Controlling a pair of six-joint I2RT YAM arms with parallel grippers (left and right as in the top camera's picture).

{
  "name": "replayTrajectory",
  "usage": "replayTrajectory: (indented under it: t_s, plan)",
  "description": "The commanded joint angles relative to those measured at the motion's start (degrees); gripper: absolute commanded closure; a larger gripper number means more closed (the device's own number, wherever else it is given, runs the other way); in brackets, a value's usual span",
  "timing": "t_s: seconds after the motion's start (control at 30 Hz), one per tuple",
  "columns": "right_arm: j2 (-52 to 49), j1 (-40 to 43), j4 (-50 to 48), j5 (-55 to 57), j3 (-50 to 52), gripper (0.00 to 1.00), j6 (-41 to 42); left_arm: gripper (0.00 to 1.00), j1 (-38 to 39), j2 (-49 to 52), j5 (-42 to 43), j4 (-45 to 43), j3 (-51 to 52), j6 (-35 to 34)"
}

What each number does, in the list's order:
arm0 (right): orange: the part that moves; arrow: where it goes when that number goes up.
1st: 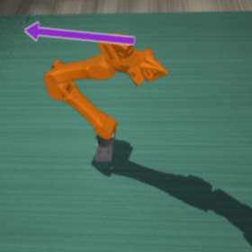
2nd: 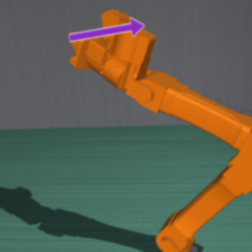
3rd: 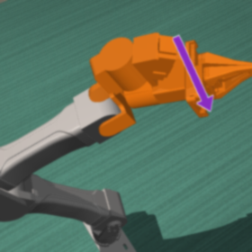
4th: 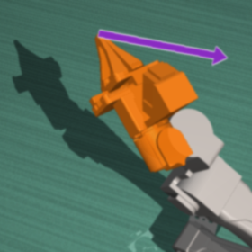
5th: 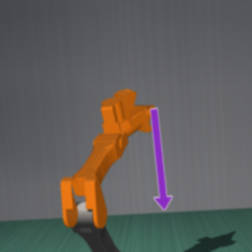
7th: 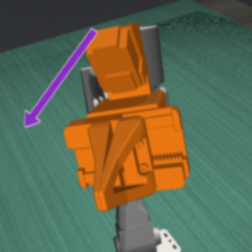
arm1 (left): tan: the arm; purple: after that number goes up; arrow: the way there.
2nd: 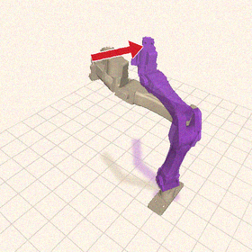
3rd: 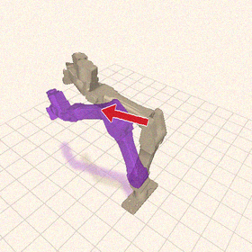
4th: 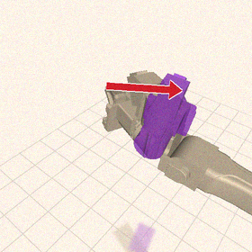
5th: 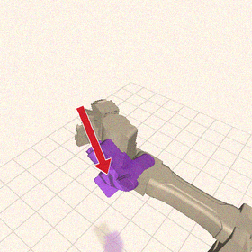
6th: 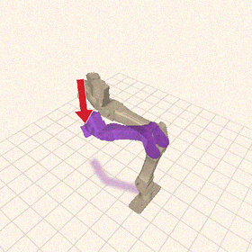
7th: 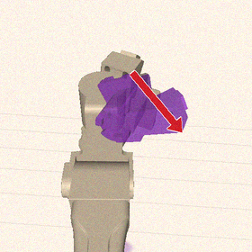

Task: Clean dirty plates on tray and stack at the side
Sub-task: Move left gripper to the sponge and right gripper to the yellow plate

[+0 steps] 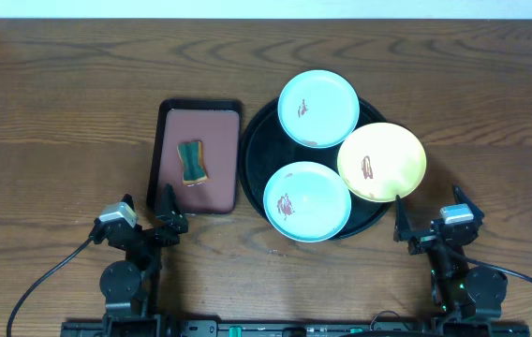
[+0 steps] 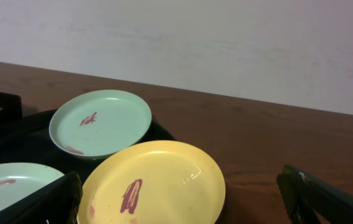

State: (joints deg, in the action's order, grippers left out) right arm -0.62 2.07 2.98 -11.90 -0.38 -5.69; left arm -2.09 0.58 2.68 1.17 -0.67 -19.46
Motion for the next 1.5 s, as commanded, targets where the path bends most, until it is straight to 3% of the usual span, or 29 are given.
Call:
replayTrajectory:
  t_s: [0.0,1.47]
  plan:
    - [0.1,-0.3,0.2,0.3,0.1,0.01,-0.6,0.10,0.0,-0.3,-0.8,2.7,0.4,0.7]
    - [0.1,-0.3,0.2,-0.9,0.1,0.01,-0.4,0.10,0.0,-0.3,1.0,2.6,0.4,0.7]
